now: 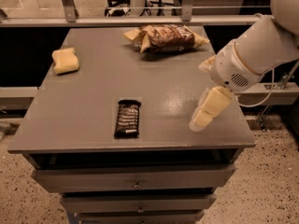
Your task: Move rxbar chocolate near sponge
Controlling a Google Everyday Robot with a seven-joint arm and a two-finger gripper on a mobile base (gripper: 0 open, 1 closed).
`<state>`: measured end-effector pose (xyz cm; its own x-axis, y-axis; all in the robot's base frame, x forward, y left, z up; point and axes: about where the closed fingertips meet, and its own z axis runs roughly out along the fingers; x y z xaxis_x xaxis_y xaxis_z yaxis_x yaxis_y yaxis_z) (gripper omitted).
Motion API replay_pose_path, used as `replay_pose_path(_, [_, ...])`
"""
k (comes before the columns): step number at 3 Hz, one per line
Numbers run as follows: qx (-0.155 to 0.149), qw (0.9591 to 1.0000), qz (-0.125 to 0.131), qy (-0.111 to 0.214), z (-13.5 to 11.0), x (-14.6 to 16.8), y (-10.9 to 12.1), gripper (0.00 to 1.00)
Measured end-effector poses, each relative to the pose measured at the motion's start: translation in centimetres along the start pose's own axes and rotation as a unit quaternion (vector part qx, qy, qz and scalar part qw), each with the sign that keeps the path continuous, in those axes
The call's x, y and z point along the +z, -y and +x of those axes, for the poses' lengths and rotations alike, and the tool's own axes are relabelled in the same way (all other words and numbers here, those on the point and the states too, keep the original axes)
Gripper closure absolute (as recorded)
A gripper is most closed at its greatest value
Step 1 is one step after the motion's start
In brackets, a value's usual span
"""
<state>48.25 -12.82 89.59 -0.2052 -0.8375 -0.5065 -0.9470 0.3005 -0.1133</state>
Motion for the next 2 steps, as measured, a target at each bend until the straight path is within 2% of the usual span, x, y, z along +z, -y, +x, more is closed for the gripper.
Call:
replay_pose_path(1, [0.011, 0.9987, -0.022, 0.044, -1.7, 2.9, -0.8, 0.00])
replay_pose_path(2, [0.011, 0.9948, -0.036, 0.094, -4.5, 4.8, -1.9, 0.00])
